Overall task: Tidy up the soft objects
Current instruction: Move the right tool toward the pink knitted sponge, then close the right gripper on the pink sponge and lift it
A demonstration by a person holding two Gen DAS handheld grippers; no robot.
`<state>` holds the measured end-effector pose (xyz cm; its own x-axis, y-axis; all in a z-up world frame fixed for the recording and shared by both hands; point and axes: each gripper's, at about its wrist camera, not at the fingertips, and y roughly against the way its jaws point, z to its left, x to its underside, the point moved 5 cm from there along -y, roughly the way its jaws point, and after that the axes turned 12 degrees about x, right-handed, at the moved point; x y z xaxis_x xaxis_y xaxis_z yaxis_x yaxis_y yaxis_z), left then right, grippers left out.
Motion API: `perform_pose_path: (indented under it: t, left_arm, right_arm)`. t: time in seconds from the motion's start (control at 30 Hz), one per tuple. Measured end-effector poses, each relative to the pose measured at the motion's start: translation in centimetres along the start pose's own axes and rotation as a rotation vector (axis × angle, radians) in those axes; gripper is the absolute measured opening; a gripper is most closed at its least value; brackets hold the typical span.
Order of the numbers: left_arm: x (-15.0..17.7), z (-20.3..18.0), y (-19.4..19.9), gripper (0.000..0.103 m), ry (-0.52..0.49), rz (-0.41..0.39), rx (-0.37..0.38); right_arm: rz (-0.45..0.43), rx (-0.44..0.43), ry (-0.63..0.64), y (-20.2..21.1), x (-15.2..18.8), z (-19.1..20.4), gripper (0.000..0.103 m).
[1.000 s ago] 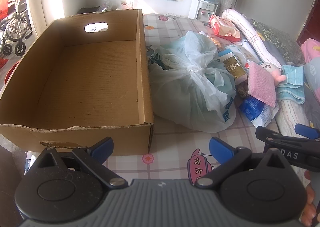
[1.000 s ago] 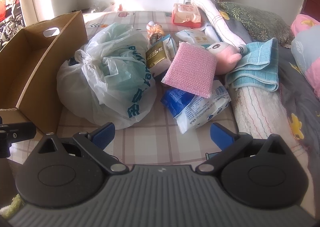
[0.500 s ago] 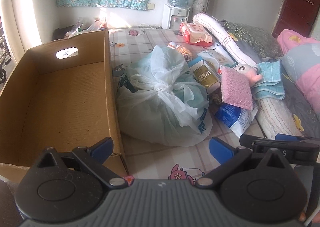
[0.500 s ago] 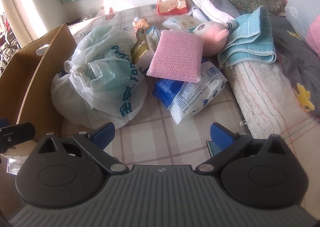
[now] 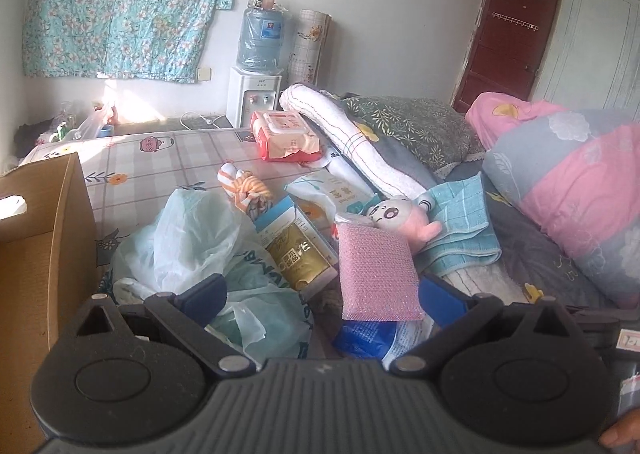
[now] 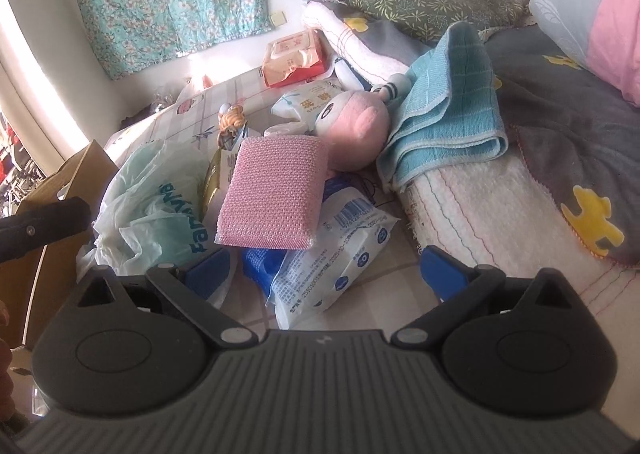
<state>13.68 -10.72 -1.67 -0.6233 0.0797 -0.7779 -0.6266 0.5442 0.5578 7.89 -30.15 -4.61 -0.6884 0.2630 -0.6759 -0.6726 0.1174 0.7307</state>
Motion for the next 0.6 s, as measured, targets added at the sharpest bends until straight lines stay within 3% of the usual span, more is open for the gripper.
perform_pose_path:
  t: [0.13, 0.23, 0.3, 0.4, 0.6]
  left_arm:
    - [-0.1, -1.1, -2.1, 0.102, -0.045, 0.03, -0.001]
    - [0.1, -1.5, -3.5, 0.101, -0.067, 0.052, -0.004]
    - [0.2, -1.6, -4.2, 0.093, -0.079, 0.058, 0.0]
    - [0.2, -1.5, -5.3, 0.076, -0.078, 0.078, 0.015]
    - [0.1, -1.2, -6.8, 0.051, -0.03, 0.103, 0.062]
  right_arm:
    - [-0.028, -0.022, -0.024, -1.3, -1.5, -0.7, 0.1]
    - [-0.049, -0.05, -0.047, -2.3, -2.4, -1.0, 0.089]
    - [-0.062, -0.066, -0.076, -2.7, -2.9, -1.3, 0.078]
    - [-0.076, -0.113, -0.101, -3.2, -3.7, -1.4, 0.074]
    - [-0.025, -0.182, -0.126, -5.2, -4.1, -1.0, 0.054]
